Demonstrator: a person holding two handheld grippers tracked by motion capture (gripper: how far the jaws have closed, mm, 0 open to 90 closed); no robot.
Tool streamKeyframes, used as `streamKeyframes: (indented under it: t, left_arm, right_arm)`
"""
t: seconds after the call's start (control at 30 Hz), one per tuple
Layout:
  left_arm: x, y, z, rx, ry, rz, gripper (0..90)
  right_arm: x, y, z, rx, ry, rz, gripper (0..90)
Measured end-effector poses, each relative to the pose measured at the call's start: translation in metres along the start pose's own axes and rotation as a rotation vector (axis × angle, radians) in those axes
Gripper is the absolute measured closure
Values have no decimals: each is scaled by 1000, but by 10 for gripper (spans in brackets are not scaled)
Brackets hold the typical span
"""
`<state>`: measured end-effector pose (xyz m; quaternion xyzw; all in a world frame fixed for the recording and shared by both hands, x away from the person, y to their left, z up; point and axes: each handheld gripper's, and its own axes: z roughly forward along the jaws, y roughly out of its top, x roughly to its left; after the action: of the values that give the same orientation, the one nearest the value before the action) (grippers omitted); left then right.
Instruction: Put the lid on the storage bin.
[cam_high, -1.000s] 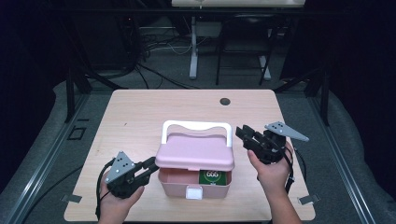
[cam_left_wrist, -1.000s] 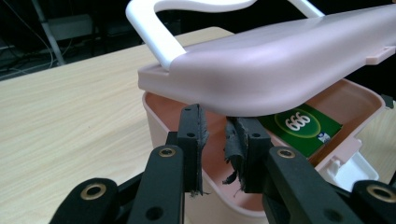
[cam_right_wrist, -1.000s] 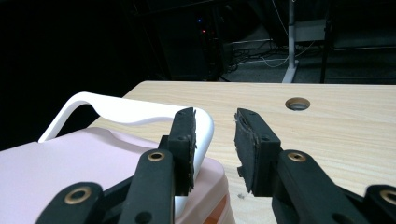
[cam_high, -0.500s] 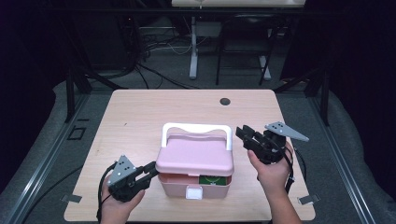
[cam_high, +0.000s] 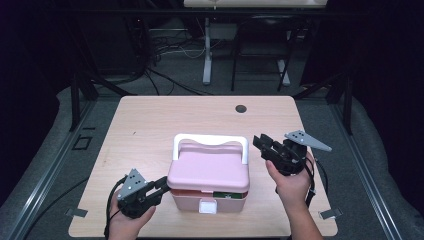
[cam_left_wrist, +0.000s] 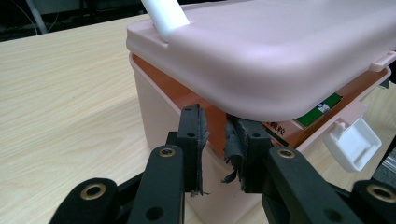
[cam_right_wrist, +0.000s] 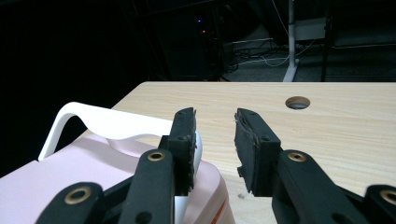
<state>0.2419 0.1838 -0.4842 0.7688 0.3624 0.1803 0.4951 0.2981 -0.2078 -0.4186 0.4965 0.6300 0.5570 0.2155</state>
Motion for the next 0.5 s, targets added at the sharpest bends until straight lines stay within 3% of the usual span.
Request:
streamKeyframes:
  t: [0.5]
  left_arm:
    - [1, -3, -1, 20, -1, -3, 747]
  right_arm:
    - [-1, 0, -1, -5, 2, 7, 681]
